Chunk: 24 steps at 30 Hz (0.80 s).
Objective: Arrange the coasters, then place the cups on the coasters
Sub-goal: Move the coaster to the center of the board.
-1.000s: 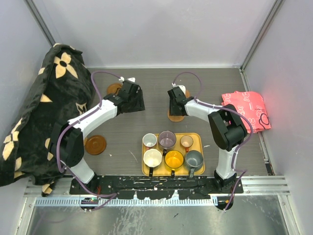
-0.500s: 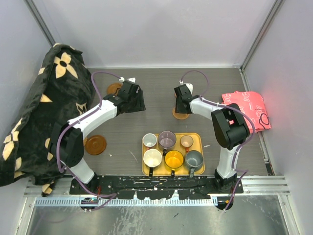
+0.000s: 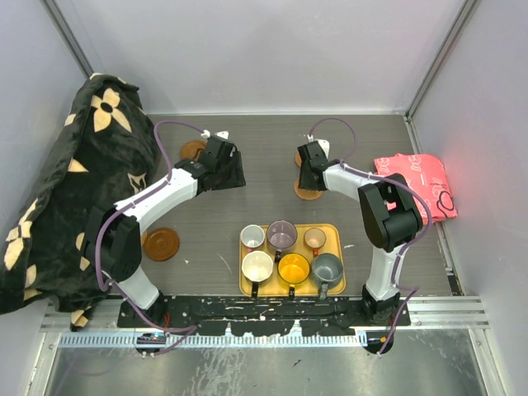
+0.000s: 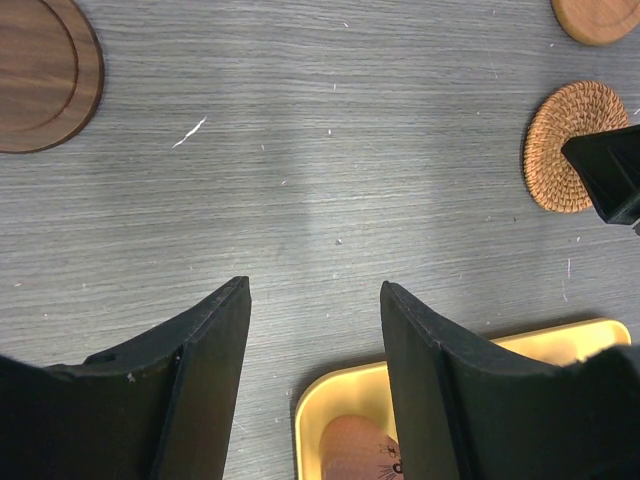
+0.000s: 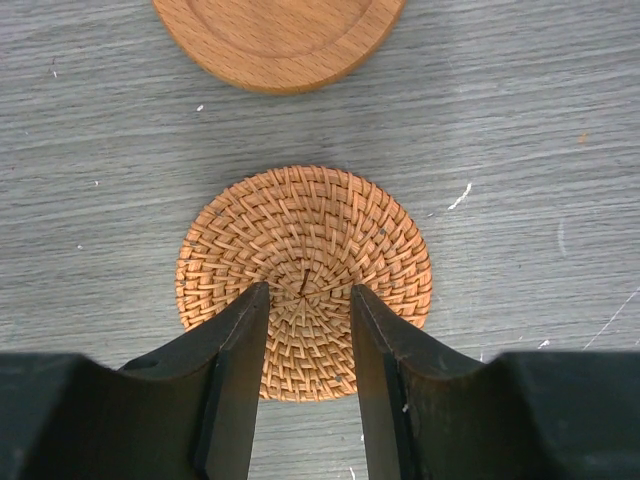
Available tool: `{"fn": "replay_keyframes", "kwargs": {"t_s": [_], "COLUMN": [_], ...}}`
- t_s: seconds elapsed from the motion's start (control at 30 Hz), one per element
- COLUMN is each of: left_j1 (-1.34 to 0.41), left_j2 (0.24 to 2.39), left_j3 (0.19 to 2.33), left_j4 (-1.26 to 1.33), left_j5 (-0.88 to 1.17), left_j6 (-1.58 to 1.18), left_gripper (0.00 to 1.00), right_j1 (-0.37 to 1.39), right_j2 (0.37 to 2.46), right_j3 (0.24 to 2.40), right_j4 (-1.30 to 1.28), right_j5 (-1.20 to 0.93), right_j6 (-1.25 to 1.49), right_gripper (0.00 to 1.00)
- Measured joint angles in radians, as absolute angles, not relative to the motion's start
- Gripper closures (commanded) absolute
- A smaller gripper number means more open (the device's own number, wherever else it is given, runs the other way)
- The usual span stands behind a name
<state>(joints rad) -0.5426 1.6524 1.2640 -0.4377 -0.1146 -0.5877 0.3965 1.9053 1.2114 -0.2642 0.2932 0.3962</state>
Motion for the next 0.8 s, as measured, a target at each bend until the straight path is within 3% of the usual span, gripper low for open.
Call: {"fn": "replay_keyframes", "kwargs": {"t_s": [0.8], "left_j1": [-0.543], "left_j2": [1.652], "left_j3": [1.262], "left_j4": [-0.437], "left_j5": [-0.105], "left_j6": [-0.588], "left_gripper": [0.44], "right_j1": [0.377], "right_j2": [1.886], "right_j3": [1.184], "right_j4": [-0.24], "right_j5": [0.285], "right_j6": [0.399], "right_gripper": [0.54]}}
